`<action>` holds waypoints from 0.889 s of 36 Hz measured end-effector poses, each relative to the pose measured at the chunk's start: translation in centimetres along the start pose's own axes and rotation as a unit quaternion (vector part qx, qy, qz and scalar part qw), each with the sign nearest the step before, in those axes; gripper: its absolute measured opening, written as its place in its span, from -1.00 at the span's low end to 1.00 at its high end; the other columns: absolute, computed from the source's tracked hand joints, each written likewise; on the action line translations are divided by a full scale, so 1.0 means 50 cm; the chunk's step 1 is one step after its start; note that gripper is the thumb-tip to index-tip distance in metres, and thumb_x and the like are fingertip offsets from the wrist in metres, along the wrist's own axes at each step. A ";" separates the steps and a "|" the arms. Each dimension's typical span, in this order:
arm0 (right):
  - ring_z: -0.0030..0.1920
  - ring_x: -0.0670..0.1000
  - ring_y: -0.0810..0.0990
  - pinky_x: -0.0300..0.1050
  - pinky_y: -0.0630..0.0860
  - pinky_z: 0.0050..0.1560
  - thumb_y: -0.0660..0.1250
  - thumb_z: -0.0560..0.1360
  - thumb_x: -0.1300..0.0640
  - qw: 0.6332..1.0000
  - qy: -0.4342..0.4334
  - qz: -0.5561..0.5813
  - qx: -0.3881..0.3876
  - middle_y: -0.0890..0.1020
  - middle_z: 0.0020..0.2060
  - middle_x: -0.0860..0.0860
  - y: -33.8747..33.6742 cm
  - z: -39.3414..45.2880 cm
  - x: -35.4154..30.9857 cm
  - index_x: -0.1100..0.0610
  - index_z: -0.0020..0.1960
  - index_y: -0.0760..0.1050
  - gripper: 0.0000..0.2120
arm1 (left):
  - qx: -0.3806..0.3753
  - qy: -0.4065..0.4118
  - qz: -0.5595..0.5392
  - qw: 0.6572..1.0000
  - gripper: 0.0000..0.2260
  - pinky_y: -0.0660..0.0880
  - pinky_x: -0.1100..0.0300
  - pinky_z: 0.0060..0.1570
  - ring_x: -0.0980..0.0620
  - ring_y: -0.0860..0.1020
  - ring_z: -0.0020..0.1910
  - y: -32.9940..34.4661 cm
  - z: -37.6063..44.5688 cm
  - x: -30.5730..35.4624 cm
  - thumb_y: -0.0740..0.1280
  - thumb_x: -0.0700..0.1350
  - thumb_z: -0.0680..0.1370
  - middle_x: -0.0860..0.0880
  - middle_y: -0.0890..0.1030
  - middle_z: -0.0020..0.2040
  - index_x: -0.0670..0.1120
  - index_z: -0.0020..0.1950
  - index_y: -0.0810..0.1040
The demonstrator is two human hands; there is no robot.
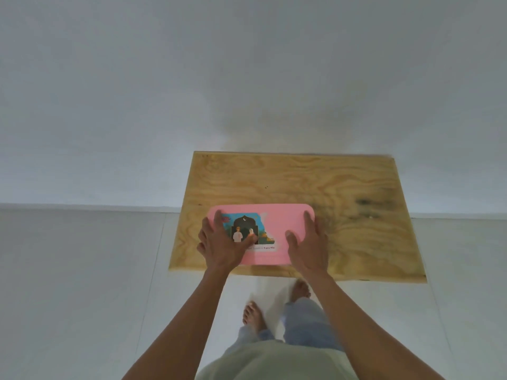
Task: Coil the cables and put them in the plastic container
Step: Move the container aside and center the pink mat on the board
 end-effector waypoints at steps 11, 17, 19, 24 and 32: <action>0.56 0.20 0.08 0.12 0.15 0.49 0.16 0.63 -0.09 0.999 0.004 -0.047 0.023 0.04 0.60 0.08 0.012 0.021 -0.002 -0.01 0.61 -0.04 -0.36 | -0.010 0.031 0.018 0.999 0.01 0.12 -0.23 0.42 -0.24 0.10 0.52 0.012 0.038 0.006 0.52 0.29 0.31 -0.15 0.06 0.58 0.05 0.58 0.05; 0.56 0.17 0.08 0.07 0.20 0.47 0.13 0.65 -0.07 0.998 0.001 -0.057 0.039 0.04 0.60 0.08 0.010 0.023 0.005 0.05 0.60 0.01 -0.40 | 0.010 0.047 0.020 0.999 -0.02 0.17 -0.21 0.39 -0.24 0.15 0.48 0.019 0.033 0.007 0.51 0.33 0.31 -0.15 0.11 0.56 0.04 0.57 0.11; 0.57 0.15 0.07 0.08 0.22 0.45 0.13 0.64 -0.08 0.998 0.000 -0.057 0.039 0.04 0.60 0.05 0.010 0.024 0.008 0.03 0.60 0.01 -0.40 | 0.011 0.049 0.019 0.999 -0.03 0.17 -0.21 0.39 -0.23 0.15 0.48 0.020 0.034 0.007 0.51 0.32 0.31 -0.15 0.11 0.56 0.04 0.57 0.12; 0.57 0.17 0.07 0.15 0.33 0.38 0.11 0.63 -0.14 0.996 -0.004 -0.083 0.039 -0.01 0.60 0.05 0.021 0.027 0.009 -0.01 0.61 -0.07 -0.36 | 0.016 0.077 0.077 0.994 -0.02 0.24 -0.21 0.35 -0.24 0.20 0.46 0.018 0.039 0.007 0.40 0.44 0.32 -0.17 0.14 0.54 0.04 0.56 0.08; 0.49 0.24 0.25 0.18 0.42 0.31 0.00 0.62 -0.20 0.988 -0.043 -0.113 0.101 0.01 0.61 0.03 0.042 0.023 0.019 -0.01 0.61 -0.05 -0.37 | 0.072 0.179 0.155 0.969 -0.04 0.39 -0.13 0.36 -0.12 0.00 0.62 0.039 0.031 0.008 0.14 0.49 0.48 -0.11 0.02 0.65 -0.11 0.64 -0.04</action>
Point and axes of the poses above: each hand's wrist, its own z-axis towards the middle knuckle, its own y-axis out of the palm, x = y × z, the point moved 9 cm from there along z, towards the middle knuckle
